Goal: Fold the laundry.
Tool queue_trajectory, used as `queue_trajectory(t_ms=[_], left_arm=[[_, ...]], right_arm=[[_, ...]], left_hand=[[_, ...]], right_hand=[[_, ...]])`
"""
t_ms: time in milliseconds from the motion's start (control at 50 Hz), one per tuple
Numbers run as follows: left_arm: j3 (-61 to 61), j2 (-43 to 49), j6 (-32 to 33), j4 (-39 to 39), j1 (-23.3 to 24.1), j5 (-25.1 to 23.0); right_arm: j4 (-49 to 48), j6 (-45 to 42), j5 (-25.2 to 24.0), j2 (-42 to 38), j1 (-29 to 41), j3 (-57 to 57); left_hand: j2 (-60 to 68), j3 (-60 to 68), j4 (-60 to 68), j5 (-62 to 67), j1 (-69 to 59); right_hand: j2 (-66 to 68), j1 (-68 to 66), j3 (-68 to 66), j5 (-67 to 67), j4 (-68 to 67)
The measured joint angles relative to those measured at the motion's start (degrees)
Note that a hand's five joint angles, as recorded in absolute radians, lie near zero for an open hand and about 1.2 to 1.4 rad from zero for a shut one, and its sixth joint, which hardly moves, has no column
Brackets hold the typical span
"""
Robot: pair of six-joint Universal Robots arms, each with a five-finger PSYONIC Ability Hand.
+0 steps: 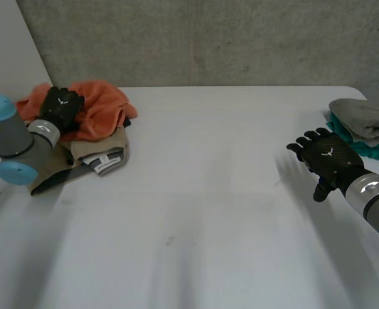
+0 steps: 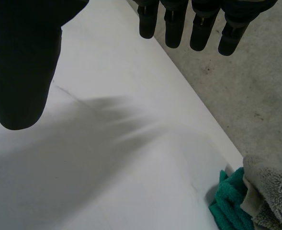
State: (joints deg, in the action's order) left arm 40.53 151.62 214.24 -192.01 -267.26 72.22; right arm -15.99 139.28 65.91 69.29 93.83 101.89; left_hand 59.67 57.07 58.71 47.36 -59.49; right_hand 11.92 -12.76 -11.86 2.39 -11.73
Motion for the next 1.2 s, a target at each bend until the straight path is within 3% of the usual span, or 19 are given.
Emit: queue_trajectory(t_ms=[40, 120, 240, 360, 460, 560, 680, 720, 760, 780, 860, 1020, 1200], left_arm=[[-1.07, 0.78, -0.16, -0.34, 0.24, 0.83], [-0.47, -2.62, -0.73, -0.97, 1.90, 5.36], [7.00, -17.48, -4.17, -5.30, 6.93, 12.04], [18.66, -33.40, -13.70, -10.33, 14.62, 13.12], [27.65, -39.98, -24.05, -11.32, 22.63, 11.74], [34.45, -40.30, -33.04, -11.94, 30.26, 10.55], [36.63, -31.56, -38.34, -11.84, 36.51, 10.15], [36.05, -28.03, -38.72, -11.14, 38.50, 9.92], [35.69, -26.50, -38.73, -10.54, 39.40, 9.64], [35.10, -25.11, -38.57, -9.26, 40.52, 8.99], [34.50, -27.29, -38.06, -7.00, 40.67, 8.19], [37.94, -39.75, -37.59, -3.48, 35.75, 10.15], [46.42, -45.06, -35.65, 1.51, 29.25, 14.45]], right_arm=[[-0.24, 0.13, -0.01, 0.06, -0.03, 0.09], [-0.67, 0.33, 0.04, 0.41, -0.11, 0.12], [-1.26, 0.64, 0.21, 2.18, -0.18, 0.28], [-1.60, 1.09, 1.23, 4.50, -0.15, 0.38], [-1.67, 2.70, 2.29, 6.34, -0.17, 0.42], [-1.69, 5.49, 2.78, 7.41, -0.25, 0.38], [-1.67, 7.53, 2.86, 7.62, -0.29, 0.33], [-1.66, 7.75, 2.86, 7.58, -0.30, 0.30], [-1.64, 7.82, 2.86, 7.55, -0.30, 0.29], [-1.62, 7.85, 2.88, 7.48, -0.31, 0.27], [-1.51, 7.87, 2.93, 7.37, -0.24, 0.11], [0.54, 8.99, 2.78, 7.38, 0.20, -2.09], [18.28, 11.20, 1.55, 5.46, 0.71, -10.78]], left_hand=[[6.08, 6.51, 7.60, 5.55, -1.52], [7.10, 9.09, 9.50, 5.83, -1.52], [7.14, 10.83, 9.75, 5.84, -1.52], [7.47, 10.92, 9.79, 6.84, -1.53], [7.67, 11.20, 10.01, 6.85, -1.53], [7.68, 11.22, 10.01, 6.85, -1.53], [5.43, 9.00, 7.47, 6.12, -1.25], [-8.15, -5.26, -7.04, -5.80, 10.23], [-8.15, -5.26, -7.04, -5.80, 10.23], [-27.90, -25.09, -27.22, -26.09, 30.61], [-38.95, -36.13, -38.51, -37.46, 39.28], [-40.18, -37.50, -39.62, -38.76, 39.44], [-40.18, -37.50, -39.62, -38.76, 39.44]], right_hand=[[0.00, 0.00, 0.00, 0.00, 0.00], [0.00, 0.00, 0.00, 0.00, 0.00], [0.00, 0.00, 0.00, 0.00, 0.00], [0.00, 0.00, 0.00, 0.00, 0.00], [0.00, 0.00, 0.00, 0.00, 0.00], [0.00, 0.00, 0.00, 0.00, 0.00], [0.00, 0.00, 0.00, 0.00, 0.00], [0.00, 0.00, 0.00, 0.00, 0.00], [0.00, 0.00, 0.00, 0.00, 0.00], [0.00, 0.00, 0.00, 0.00, 0.00], [0.00, 0.00, 0.00, 0.00, 0.00], [0.00, 0.00, 0.00, 0.00, 0.00], [0.00, 0.00, 0.00, 0.00, 0.00]])
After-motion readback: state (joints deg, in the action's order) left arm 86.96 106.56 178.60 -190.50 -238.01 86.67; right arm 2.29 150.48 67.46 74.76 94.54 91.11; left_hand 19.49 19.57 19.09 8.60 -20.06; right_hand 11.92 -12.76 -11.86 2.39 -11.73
